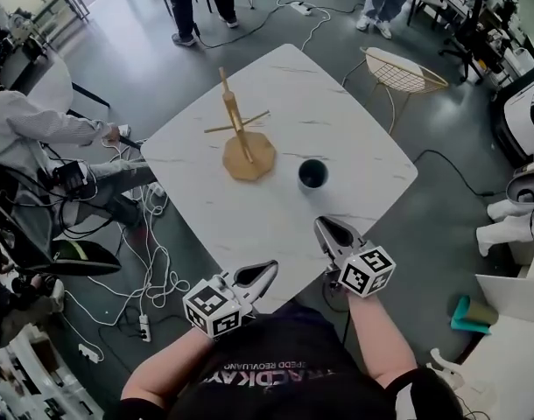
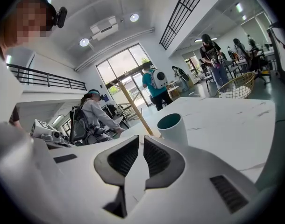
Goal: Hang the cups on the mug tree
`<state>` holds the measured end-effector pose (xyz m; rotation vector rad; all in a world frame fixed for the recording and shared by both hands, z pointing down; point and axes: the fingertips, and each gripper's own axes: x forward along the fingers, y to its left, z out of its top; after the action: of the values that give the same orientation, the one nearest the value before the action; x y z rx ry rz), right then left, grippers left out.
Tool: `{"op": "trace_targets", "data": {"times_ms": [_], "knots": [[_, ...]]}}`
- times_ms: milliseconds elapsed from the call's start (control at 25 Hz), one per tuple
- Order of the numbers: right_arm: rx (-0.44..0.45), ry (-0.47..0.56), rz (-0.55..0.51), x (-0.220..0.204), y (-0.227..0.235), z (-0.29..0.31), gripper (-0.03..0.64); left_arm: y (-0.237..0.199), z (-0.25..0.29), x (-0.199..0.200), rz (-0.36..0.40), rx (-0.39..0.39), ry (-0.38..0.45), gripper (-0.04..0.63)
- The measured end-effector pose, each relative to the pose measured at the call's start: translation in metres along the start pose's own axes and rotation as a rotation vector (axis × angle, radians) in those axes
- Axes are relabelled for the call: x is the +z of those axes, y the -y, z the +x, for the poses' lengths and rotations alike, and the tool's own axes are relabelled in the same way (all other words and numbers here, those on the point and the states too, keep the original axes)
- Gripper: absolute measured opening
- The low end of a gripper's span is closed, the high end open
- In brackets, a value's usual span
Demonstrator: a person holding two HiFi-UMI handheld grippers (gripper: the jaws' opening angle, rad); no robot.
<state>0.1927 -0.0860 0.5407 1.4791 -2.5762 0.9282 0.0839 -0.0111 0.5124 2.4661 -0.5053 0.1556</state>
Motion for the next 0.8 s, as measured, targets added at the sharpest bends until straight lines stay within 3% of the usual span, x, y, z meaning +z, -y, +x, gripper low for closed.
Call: {"op": "trace_targets", "data": {"times_ms": [160, 440, 800], "knots": [[0.011, -0.01, 0.001, 0.002, 0.012, 0.003, 0.074, 0.003, 0.006, 0.002, -0.004, 0.023, 0.003, -0.006], [0.007, -0.041, -0.013, -0.009, 0.03, 0.008, 0.106, 0.004, 0.008, -0.001, -0.008, 0.056, 0.005, -0.006], [-0.03, -0.11, -0.2, -0.013, 0.065, 0.034, 0.232, 0.004, 0.008, -0.002, -0.006, 0.091, 0.017, -0.006]]}}
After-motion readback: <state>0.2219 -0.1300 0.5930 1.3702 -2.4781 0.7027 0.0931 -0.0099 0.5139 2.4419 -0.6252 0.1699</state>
